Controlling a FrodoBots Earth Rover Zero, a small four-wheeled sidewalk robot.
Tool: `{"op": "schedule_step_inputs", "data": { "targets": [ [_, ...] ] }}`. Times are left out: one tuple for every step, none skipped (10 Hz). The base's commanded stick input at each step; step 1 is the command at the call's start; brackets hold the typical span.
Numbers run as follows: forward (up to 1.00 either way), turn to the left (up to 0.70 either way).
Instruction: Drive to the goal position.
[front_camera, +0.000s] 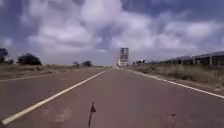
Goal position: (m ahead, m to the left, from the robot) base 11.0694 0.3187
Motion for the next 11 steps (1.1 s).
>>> {"op": "schedule_step_inputs", "data": {
  "targets": [
    [1.00, 0.00],
    [1.00, 0.00],
    [1.00, 0.00],
    [1.00, 0.00],
    [1.00, 0.00],
    [1.00, 0.00],
    [1.00, 0.00],
    [1.00, 0.00],
    [1.00, 0.00],
    [1.00, 0.00],
    [1.00, 0.00]
  ]
}}
